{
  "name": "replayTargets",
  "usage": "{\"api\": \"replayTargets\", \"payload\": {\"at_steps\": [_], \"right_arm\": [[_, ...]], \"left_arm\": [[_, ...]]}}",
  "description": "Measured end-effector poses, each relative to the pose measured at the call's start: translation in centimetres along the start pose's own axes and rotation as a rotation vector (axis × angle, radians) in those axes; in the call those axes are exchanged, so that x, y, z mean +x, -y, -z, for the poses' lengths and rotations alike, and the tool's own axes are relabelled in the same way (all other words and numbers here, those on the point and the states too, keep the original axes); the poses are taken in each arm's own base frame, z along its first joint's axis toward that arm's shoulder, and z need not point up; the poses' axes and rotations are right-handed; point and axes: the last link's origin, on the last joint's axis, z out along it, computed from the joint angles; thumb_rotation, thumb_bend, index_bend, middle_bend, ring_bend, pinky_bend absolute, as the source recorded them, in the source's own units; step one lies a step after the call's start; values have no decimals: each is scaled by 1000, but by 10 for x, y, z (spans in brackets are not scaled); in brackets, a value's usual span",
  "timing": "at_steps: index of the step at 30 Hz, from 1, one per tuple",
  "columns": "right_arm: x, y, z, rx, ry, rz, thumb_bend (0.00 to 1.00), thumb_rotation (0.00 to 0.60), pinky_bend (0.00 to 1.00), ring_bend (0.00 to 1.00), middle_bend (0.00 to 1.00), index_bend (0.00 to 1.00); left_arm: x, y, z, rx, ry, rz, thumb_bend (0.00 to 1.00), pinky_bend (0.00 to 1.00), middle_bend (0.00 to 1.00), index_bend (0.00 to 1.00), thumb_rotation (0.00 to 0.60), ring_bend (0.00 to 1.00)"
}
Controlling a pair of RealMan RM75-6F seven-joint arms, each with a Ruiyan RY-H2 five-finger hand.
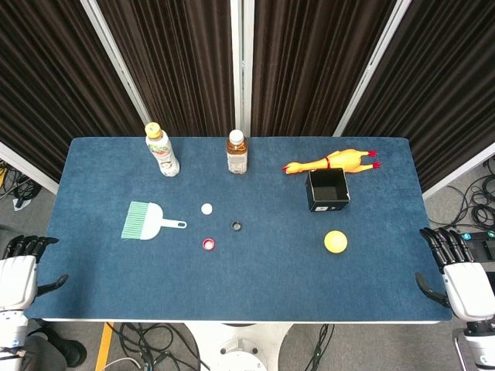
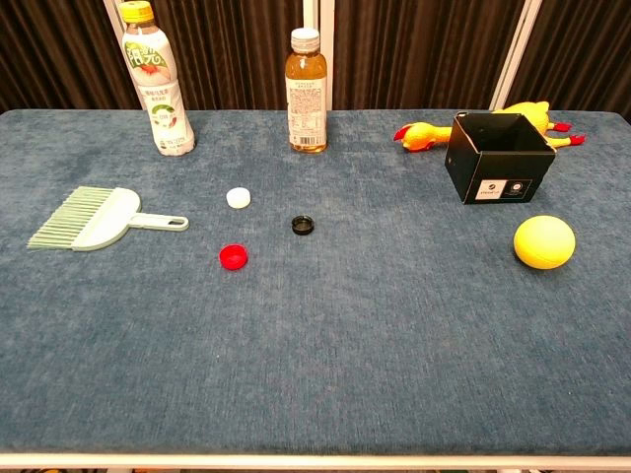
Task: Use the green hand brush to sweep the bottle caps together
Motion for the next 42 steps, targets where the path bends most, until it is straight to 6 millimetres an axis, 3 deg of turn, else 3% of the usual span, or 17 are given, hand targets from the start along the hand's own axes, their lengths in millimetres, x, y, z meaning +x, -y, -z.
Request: {"api": "replayTargets", "payload": {"at_steps": [7,12,19,24,31,34,42], "right_arm": [[1,-1,0,3,11,-18,286,600,0,0,88,0],[7,-2,0,-4,-23,-14,287,600,0,0,88,0],[16,1,-2,12,-47,7,286,600,0,0,88,0],[20,-1,-2,1,-49,12,285,600,0,0,87,0],[23,-3,1,-19,-54,17,285,600,0,0,88,0],[23,-4,2,-25,-51,20,285,600,0,0,88,0],[22,-4,1,-31,-47,24,285,600,0,0,88,0]], "left_arm": [[1,-5,0,-12,-6,11,95,136,283,289,600,188],[6,-14,-10,-53,-4,19,99,136,298,296,600,188],[14,-48,-60,-217,28,48,170,139,392,343,600,223],[10,-82,-99,-341,90,17,192,140,399,349,600,231],[-20,-134,-146,-481,247,-125,198,140,389,348,600,231],[-39,-152,-160,-503,280,-184,198,139,351,323,600,181],[-84,-178,-173,-492,349,-263,199,139,330,309,600,156]]}}
